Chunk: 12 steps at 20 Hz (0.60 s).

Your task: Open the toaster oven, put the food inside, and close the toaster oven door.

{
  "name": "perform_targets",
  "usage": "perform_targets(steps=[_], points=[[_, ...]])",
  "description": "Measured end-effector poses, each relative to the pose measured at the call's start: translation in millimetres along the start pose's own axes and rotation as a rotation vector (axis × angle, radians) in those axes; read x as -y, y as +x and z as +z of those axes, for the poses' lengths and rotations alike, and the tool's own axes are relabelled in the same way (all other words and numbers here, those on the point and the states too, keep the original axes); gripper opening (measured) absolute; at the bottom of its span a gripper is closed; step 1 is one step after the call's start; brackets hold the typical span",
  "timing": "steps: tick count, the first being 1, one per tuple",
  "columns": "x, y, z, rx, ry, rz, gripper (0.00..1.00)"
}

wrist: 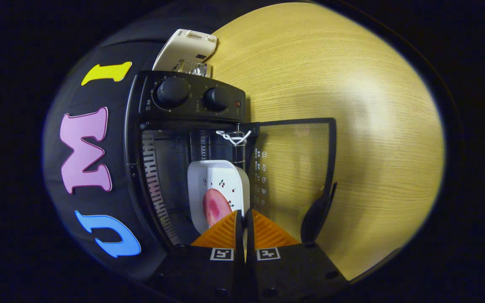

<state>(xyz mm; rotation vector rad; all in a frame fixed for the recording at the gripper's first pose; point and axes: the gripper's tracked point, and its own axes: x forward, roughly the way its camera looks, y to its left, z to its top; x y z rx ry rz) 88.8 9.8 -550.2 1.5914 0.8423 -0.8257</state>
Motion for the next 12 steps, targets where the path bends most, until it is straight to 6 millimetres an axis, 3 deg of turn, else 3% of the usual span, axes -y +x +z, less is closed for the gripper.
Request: perform_targets(steps=[7, 9, 11, 12], points=[[-17.7, 33.7, -6.5, 0.026, 0.046, 0.009, 0.05], [-22.2, 31.8, -8.0, 0.004, 0.067, 0.027, 0.09], [-26.5, 32.6, -8.5, -0.007, 0.082, 0.042, 0.19], [-27.1, 28.2, -8.7, -0.008, 0.081, 0.042, 0.3]])
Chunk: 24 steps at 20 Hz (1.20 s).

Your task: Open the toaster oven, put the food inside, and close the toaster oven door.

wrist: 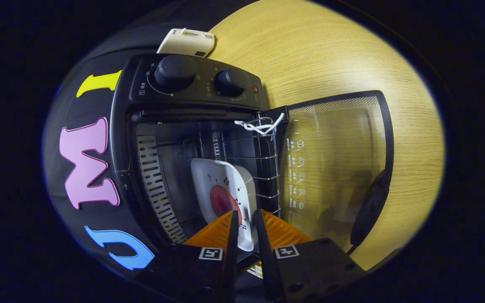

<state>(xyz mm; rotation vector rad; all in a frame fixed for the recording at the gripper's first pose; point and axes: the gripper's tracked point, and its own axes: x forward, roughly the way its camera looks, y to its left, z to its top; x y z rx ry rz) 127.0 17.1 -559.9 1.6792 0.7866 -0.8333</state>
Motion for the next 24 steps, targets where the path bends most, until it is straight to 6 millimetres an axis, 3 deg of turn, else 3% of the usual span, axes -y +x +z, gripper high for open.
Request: perform_targets(steps=[3, 4, 5, 8, 10, 13, 16, 20, 24], points=[[3.1, -9.7, -4.1, -0.022, -0.029, -0.011, 0.5], [6.7, -14.8, -7.3, -0.036, -0.06, -0.021, 0.64], [9.4, -20.8, -10.5, -0.058, -0.088, -0.025, 0.68], [14.7, -39.5, -18.3, -0.096, -0.15, -0.035, 1.0], [15.9, -54.9, -18.3, -0.101, -0.208, -0.032, 0.99], [33.6, -73.7, -16.6, -0.112, -0.404, -0.04, 0.99], [73.9, -91.5, -17.3, -0.18, -0.722, -0.065, 0.99], [138.2, -109.8, 7.0, -0.192, -1.106, -0.108, 0.99], [169.8, -109.0, 23.4, -0.167, -1.353, -0.15, 0.99]])
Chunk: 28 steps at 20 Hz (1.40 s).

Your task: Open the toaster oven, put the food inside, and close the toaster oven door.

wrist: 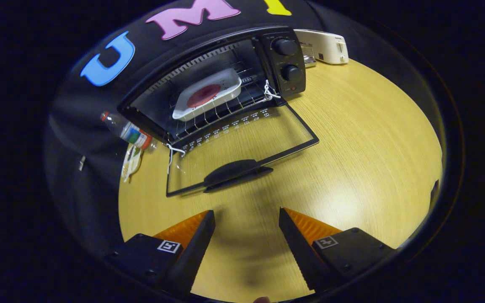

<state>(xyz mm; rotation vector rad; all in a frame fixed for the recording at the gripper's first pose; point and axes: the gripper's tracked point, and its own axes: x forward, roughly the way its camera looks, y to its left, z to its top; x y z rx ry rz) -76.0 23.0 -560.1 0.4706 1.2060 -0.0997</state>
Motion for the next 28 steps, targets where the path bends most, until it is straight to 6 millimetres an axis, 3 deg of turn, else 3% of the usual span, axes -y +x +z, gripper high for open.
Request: perform_targets(steps=[3, 5, 9, 18, 23, 28], points=[[4.5, 6.1, 2.5, 0.05, -0.245, -0.037, 0.99], [-1.1, 11.7, 0.3, 0.044, -0.316, -0.037, 0.99], [-7.3, 30.9, -2.9, -0.007, -0.252, -0.052, 0.99], [-14.3, 57.8, 20.0, -0.015, -0.241, -0.109, 0.99], [-14.5, 58.5, 21.0, -0.087, -0.246, -0.121, 0.99], [-16.5, 45.9, 25.0, -0.05, -0.253, -0.099, 0.99]])
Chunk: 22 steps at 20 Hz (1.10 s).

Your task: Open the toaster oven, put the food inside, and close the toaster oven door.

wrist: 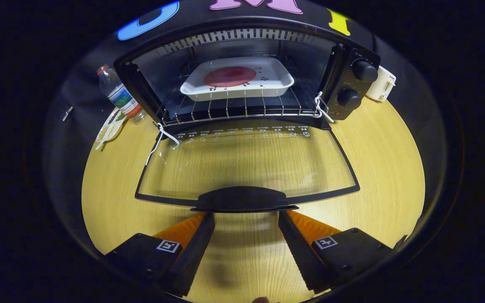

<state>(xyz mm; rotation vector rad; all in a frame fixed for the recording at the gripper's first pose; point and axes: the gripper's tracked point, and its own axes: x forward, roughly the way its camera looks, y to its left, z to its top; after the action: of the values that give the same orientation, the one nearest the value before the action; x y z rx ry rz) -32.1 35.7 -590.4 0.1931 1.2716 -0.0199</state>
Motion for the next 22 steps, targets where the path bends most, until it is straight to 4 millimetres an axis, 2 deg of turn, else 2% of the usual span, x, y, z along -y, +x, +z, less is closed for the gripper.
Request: perform_targets(steps=[5, 9, 13, 18, 22], points=[[-2.3, -23.2, 9.1, 0.061, 0.01, 0.025, 0.99], [-4.7, -46.5, 24.0, 0.109, 0.035, 0.063, 0.99], [-7.5, -61.3, 40.4, 0.162, 0.051, 0.081, 0.99], [-6.3, -79.7, 71.6, 0.244, 0.066, 0.089, 0.99], [-13.0, -107.2, 101.4, 0.343, 0.062, 0.107, 0.99]])
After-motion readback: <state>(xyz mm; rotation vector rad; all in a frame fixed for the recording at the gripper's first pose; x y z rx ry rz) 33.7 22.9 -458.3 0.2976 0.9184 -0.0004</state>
